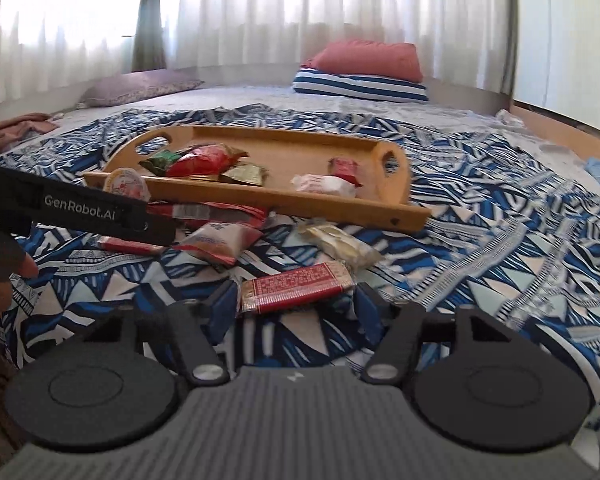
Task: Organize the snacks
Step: 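Grasp the red wafer packet with the left tool while the right tool grasps a small red packet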
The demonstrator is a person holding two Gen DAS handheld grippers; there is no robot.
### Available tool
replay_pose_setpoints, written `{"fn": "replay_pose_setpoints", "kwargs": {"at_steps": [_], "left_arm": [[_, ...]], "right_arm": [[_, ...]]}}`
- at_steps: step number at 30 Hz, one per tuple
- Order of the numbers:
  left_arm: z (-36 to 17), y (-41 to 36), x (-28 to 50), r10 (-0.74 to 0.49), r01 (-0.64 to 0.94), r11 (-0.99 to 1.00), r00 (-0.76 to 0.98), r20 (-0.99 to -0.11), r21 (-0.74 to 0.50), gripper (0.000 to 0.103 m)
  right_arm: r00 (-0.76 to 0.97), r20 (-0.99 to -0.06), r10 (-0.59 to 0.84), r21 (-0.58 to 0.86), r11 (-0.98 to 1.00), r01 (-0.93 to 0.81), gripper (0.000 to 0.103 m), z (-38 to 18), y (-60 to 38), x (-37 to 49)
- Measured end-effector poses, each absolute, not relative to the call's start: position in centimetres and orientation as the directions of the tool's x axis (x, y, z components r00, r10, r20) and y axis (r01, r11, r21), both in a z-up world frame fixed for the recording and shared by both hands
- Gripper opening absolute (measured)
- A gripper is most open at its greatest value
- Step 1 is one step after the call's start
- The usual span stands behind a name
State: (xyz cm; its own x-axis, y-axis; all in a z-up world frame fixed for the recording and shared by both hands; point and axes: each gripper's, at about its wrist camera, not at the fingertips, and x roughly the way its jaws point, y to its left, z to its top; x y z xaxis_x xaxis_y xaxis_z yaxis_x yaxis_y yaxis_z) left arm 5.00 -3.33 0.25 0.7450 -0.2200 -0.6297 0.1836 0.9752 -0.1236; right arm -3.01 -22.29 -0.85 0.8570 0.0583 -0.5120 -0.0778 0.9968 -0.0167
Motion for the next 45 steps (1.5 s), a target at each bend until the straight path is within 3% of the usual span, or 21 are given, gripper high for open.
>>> {"fn": "replay_pose_setpoints", "kwargs": {"at_steps": [7, 9, 11, 14, 27, 45], "left_arm": [[-0.6, -4.8, 5.0, -0.127, 0.147, 0.989, 0.758, -0.64, -0.022, 0.088], [-0.6, -5.0, 4.8, -0.11, 0.143, 0.99, 0.767, -0.633, 0.002, 0.082], [-0.5, -5.2, 4.4, -0.108, 0.152, 0.988, 0.772, -0.627, 0.017, 0.067], [-0.3, -5.0, 3.6, -0.125, 0.167, 0.986, 0.774, -0.62, 0.01, 0.063], [2.1, -3.8, 0.7, -0.166, 0.195, 0.981, 0.787, -0.594, -0.016, 0.061], [5.7, -2.3, 3.3, -0.168, 0.17, 0.984, 0.814, -0.557, -0.048, 0.061]], "right_arm": [[0.86, -0.511, 0.004, 0.019, 1.0, 0.006, 0.066, -1.0, -23.7, -3.6], [0.86, -0.51, 0.0, 0.023, 1.0, 0.014, 0.066, -0.9, -23.9, -3.7], [0.86, -0.509, -0.001, 0.027, 0.999, 0.017, 0.066, -0.9, -23.9, -3.7], [0.86, -0.51, 0.004, 0.039, 0.999, 0.018, 0.066, -0.9, -23.9, -3.8], [0.877, -0.481, 0.016, 0.084, 0.996, 0.028, 0.066, 0.3, -23.6, -3.8], [0.907, -0.422, -0.001, 0.074, 0.997, 0.035, 0.066, 2.9, -24.2, -1.6]]}}
